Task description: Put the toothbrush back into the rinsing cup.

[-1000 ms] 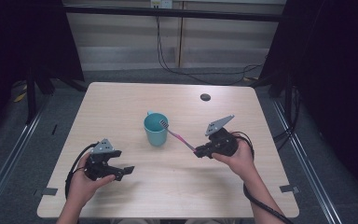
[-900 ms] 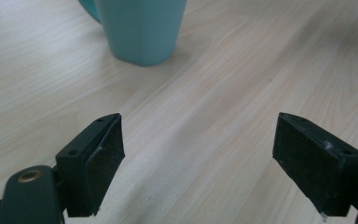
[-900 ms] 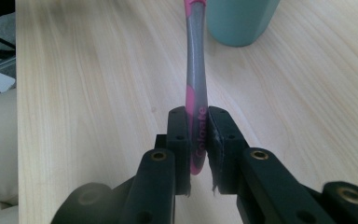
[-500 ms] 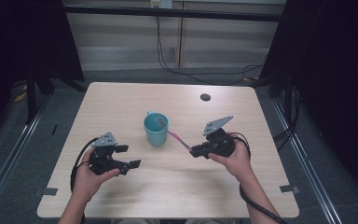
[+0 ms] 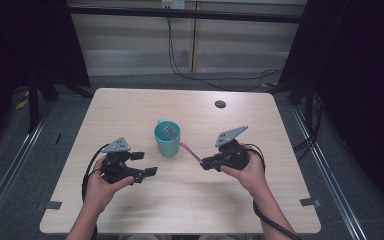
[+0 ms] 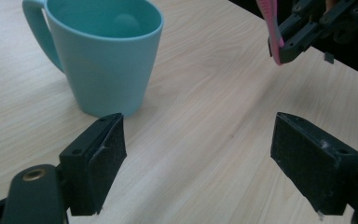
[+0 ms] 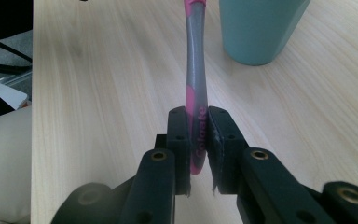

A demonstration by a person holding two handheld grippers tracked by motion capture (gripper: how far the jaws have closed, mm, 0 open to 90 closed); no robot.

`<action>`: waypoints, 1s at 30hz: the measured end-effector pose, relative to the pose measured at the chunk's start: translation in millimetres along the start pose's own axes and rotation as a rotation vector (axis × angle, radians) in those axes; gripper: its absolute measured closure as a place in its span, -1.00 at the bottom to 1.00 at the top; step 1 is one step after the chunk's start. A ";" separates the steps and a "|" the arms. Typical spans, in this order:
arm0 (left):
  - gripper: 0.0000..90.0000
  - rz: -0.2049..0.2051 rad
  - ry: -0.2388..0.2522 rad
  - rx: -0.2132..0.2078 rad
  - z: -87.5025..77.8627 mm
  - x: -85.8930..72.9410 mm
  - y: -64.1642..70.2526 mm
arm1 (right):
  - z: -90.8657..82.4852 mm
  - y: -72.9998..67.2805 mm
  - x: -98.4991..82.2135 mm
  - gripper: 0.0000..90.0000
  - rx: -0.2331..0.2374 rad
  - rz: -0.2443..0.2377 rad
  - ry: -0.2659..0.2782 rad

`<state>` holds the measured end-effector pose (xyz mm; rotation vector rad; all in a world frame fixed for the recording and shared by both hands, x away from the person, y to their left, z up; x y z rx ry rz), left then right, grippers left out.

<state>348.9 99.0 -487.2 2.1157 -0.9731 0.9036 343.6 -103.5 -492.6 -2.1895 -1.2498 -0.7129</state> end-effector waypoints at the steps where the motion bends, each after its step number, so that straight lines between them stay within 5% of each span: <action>1: -0.60 0.005 0.004 -0.002 0.3 2.0 1.2 | 0.2 -0.3 0.5 0.78 0.002 0.001 0.004; 30: -0.47 -0.050 0.110 -0.081 5.2 45.0 14.7 | 8.6 -14.8 11.1 0.78 0.050 -0.006 0.041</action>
Point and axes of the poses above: each handheld gripper's, and its own axes: z roughly forward along the jaws, x roughly out of its top, y roughly to its right, the point moved 10 cm from there along z, roughly forward along the jaws, and after that the axes turned 4 degrees about -y, right-handed, at the moved point
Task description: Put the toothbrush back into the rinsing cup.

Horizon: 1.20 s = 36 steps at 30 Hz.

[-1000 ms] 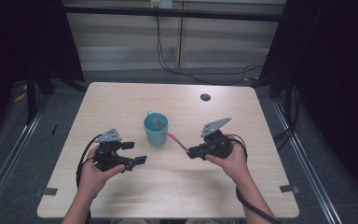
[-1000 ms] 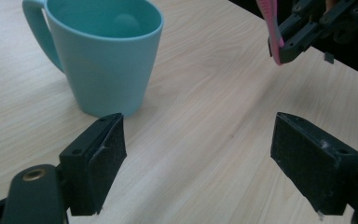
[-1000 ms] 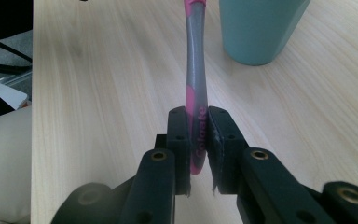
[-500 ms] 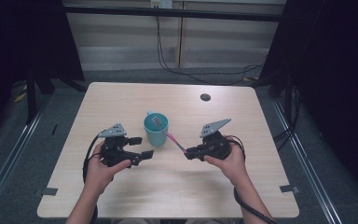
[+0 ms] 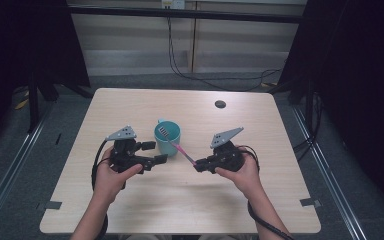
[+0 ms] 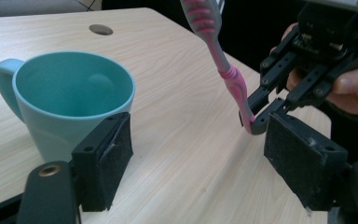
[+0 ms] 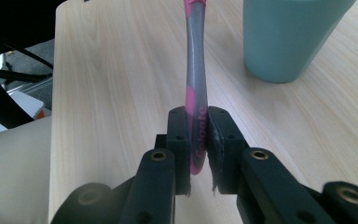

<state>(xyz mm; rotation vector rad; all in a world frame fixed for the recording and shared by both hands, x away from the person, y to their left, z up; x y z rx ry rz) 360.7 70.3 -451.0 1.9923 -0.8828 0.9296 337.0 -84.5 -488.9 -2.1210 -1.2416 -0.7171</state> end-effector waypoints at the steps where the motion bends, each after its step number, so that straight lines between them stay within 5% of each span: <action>1: -0.46 -0.008 0.005 -0.003 0.4 0.7 -0.2 | 0.1 -0.2 0.2 0.78 0.001 -0.002 0.000; 12: -0.32 -0.034 0.060 -0.045 5.4 8.8 2.7 | -0.2 2.4 -0.5 0.78 -0.001 0.000 0.002; 26: -0.17 -0.045 0.104 -0.049 6.3 18.5 4.0 | 3.9 1.4 0.4 0.78 0.011 0.014 0.019; 36: 0.11 -0.051 0.131 -0.084 8.6 25.5 9.9 | 4.6 -0.3 2.6 0.78 0.023 0.020 0.045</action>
Point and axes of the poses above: each handheld gripper's, and its own axes: z roughly forward along the jaws, x roughly out of its top, y roughly to its right, the point moved 10 cm from there along z, roughly forward along the jaws, and after that the axes turned 4 degrees about -y, right-handed, at the moved point
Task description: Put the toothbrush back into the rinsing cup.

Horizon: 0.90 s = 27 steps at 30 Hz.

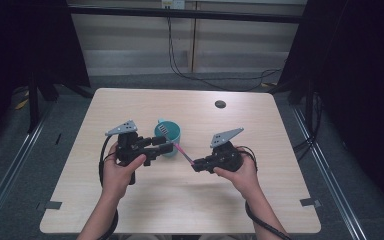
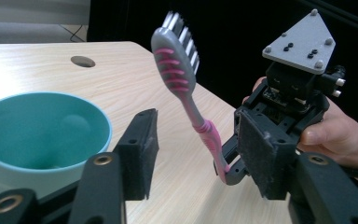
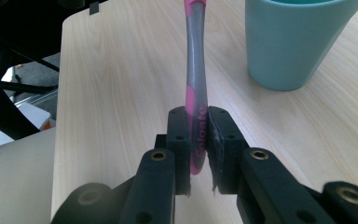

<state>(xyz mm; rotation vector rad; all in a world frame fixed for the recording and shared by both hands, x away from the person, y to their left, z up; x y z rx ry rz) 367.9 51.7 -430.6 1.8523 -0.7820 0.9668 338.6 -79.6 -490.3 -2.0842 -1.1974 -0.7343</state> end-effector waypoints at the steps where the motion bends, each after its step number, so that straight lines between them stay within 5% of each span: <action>1: 0.13 -0.007 0.009 -0.009 0.6 1.0 0.1 | -0.1 -0.3 0.6 0.78 0.003 -0.003 0.004; 13: 0.43 -0.030 0.040 -0.021 2.9 3.6 1.2 | 1.2 -1.0 -0.9 0.78 0.006 -0.001 0.002; 17: 0.74 -0.057 0.028 -0.022 1.6 3.1 1.4 | 3.6 -2.4 -0.6 0.78 0.008 -0.002 0.006; 27: 0.84 -0.127 0.037 -0.068 3.1 5.8 4.3 | 10.2 -5.3 -1.4 0.77 0.021 0.003 0.010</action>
Point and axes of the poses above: each handheld gripper's, and its own axes: z roughly forward along the jaws, x roughly out of its top, y roughly to its right, the point moved 10 cm from there along z, roughly forward along the jaws, and after that the axes turned 4 degrees about -y, right-handed, at the moved point
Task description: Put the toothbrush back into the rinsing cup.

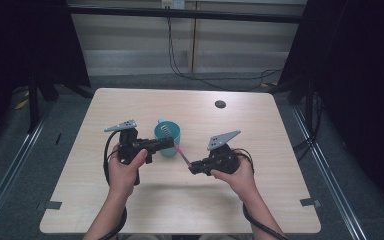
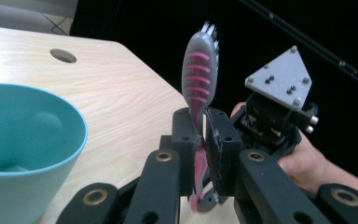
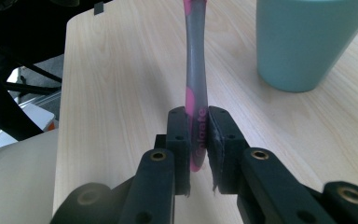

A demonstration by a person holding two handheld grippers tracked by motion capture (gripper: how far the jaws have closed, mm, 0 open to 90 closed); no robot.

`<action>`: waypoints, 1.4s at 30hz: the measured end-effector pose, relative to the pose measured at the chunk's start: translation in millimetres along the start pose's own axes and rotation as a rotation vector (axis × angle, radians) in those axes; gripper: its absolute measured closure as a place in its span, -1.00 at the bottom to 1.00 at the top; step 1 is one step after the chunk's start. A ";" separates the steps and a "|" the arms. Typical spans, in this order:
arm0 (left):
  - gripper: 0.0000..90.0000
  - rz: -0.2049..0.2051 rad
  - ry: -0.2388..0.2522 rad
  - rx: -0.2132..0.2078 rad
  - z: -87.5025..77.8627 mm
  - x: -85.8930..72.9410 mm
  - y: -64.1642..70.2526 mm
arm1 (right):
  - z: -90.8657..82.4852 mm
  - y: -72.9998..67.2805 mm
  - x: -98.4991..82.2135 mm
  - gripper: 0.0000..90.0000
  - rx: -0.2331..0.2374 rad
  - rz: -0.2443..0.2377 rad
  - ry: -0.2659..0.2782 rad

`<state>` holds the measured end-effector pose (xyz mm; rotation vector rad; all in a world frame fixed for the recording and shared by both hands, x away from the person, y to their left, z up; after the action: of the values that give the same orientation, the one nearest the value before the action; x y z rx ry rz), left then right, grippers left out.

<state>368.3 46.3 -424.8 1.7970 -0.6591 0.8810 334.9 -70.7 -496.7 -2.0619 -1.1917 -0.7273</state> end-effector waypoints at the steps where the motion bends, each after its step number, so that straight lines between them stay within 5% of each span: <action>1: 0.84 0.005 0.003 0.000 0.6 0.7 0.5 | 0.0 0.0 0.0 0.77 0.000 0.000 0.000; 11: 0.86 0.023 0.004 -0.004 8.6 7.3 9.9 | 8.9 -5.5 3.3 0.77 0.023 0.004 0.017; 25: 0.87 0.011 0.003 0.004 8.2 6.8 6.3 | 19.2 -9.9 5.9 0.73 0.038 0.001 0.033; 34: 0.87 0.004 -0.009 -0.008 8.8 6.3 7.4 | 16.6 -8.0 7.9 -0.10 0.045 0.024 0.049; 42: 0.87 0.016 -0.023 0.028 -0.6 8.5 1.9 | 4.4 3.5 -2.1 -0.38 0.006 0.049 0.045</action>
<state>371.7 45.8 -416.8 1.8314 -0.6799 0.8848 337.7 -69.9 -501.9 -2.0518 -1.1129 -0.7419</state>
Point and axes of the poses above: each handheld gripper's, and its own axes: z roughly forward along the jaws, x roughly out of its top, y roughly to its right, the point moved 10 cm from there along z, roughly forward along the jaws, and after that the axes turned 4 degrees about -y, right-handed, at the moved point
